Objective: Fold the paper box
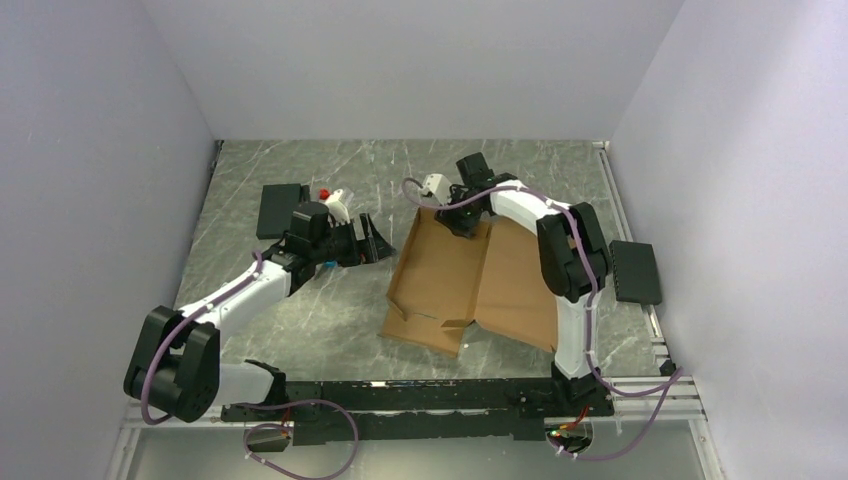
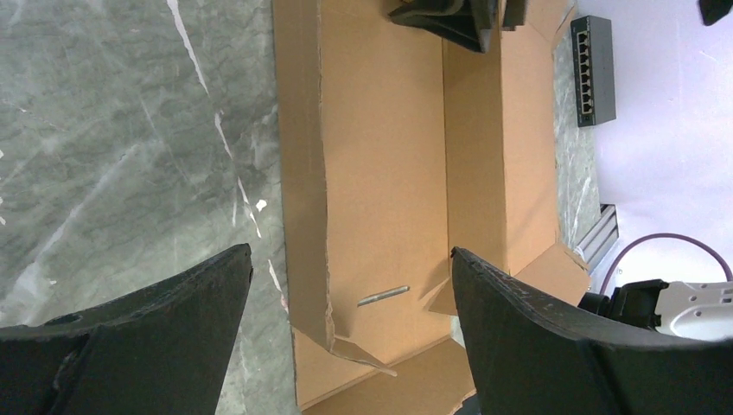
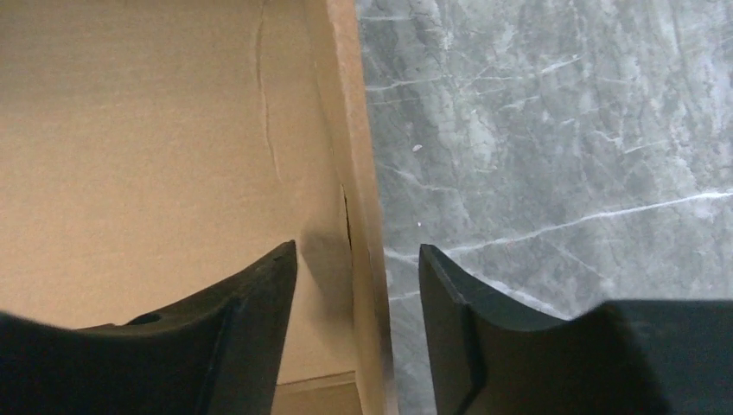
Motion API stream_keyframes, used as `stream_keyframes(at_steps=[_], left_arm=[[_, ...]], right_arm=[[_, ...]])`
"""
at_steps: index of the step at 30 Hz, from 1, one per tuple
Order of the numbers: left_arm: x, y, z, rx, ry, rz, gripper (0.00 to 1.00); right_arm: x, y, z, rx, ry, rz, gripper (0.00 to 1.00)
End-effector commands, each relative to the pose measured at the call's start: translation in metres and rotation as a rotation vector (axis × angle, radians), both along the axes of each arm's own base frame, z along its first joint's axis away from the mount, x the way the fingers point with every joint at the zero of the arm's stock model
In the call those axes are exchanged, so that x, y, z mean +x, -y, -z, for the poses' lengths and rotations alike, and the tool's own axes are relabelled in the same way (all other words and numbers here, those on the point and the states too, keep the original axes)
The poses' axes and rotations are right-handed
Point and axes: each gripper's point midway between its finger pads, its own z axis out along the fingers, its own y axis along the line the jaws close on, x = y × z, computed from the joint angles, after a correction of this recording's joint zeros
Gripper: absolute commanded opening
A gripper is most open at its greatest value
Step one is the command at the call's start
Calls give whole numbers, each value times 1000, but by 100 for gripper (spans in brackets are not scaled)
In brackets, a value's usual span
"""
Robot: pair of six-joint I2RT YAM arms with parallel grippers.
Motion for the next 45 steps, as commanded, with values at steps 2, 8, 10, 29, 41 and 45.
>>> stream_keyframes(at_steps=[2, 8, 10, 29, 41, 45], left_arm=[[4, -4, -11, 6, 45, -16, 91], [6, -6, -4, 18, 13, -40, 93], [7, -11, 0, 46, -13, -70, 95], [10, -20, -9, -36, -40, -138, 100], [-2, -16, -11, -48, -83, -92, 92], [-3, -16, -2, 30, -107, -80, 88]], right_arm=[[1, -9, -78, 146, 72, 0, 62], [-25, -7, -121, 209, 108, -60, 68], [-39, -7, -134, 246, 119, -94, 69], [-175, 41, -182, 706, 177, -326, 96], [-179, 56, -167, 638, 141, -311, 97], [-192, 55, -154, 582, 116, -380, 96]])
